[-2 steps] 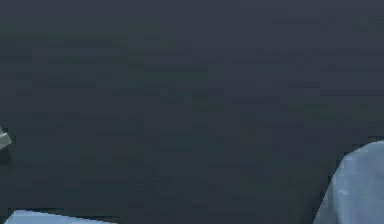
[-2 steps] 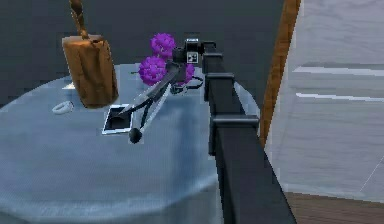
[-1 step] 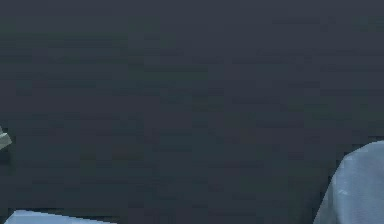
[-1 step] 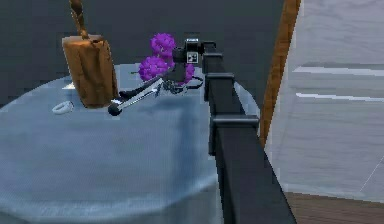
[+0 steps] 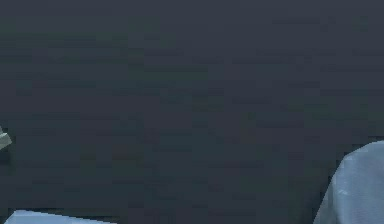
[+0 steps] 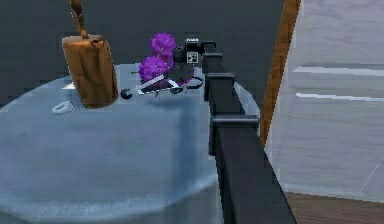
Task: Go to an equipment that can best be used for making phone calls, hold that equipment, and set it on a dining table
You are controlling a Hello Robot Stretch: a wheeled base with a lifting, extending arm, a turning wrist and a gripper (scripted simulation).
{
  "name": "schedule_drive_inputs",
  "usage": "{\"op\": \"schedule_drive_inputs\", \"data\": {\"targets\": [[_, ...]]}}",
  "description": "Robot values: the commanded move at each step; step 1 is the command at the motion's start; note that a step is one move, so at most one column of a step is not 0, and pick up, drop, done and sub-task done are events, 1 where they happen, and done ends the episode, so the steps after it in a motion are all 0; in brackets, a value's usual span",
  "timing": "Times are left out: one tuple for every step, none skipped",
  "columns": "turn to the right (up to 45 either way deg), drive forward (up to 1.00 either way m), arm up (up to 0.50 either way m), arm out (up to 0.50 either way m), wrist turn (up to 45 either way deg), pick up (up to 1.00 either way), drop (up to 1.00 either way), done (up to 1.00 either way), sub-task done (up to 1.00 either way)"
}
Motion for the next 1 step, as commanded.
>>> {"op": "schedule_drive_inputs", "data": {"targets": [[0.0, 0.0, -0.04, 0.0, 0.0, 0.0, 0.0, 0.0, 0.0]]}}
